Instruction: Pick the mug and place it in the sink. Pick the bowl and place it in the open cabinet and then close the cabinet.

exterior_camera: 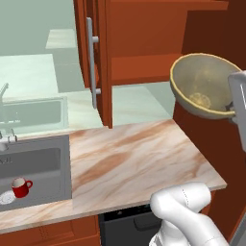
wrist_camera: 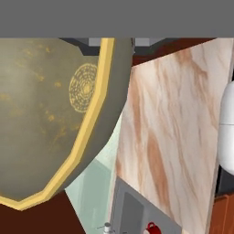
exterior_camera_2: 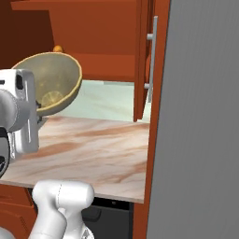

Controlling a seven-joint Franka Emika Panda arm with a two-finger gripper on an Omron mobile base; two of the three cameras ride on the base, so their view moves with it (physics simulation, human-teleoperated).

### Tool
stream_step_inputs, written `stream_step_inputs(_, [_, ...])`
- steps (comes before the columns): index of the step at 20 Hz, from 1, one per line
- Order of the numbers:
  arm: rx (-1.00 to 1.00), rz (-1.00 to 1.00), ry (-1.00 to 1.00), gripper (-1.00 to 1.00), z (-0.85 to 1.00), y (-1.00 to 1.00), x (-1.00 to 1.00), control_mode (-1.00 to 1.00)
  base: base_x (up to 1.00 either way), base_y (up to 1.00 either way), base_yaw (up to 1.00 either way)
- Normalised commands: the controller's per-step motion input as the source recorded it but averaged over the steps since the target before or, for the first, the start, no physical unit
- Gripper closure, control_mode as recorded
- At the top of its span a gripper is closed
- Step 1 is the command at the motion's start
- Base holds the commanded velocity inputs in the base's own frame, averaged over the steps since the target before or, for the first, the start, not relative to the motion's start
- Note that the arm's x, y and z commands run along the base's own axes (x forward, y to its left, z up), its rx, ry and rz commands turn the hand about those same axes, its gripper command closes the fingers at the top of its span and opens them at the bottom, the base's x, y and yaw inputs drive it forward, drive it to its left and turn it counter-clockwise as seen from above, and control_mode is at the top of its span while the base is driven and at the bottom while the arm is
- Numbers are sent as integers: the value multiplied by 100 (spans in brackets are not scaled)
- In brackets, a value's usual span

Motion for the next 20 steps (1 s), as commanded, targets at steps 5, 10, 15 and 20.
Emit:
stream_step_inputs(5, [-3, 0, 0, 100, 16, 0, 6, -100, 0, 0, 0])
stream_step_inputs(10, [0, 0, 0, 100, 6, 0, 21, -100, 0, 0, 0])
stream_step_inputs(15, [-1, 0, 0, 100, 0, 0, 29, -100, 0, 0, 0])
stream_step_inputs(20, [-1, 0, 0, 100, 0, 0, 36, -100, 0, 0, 0])
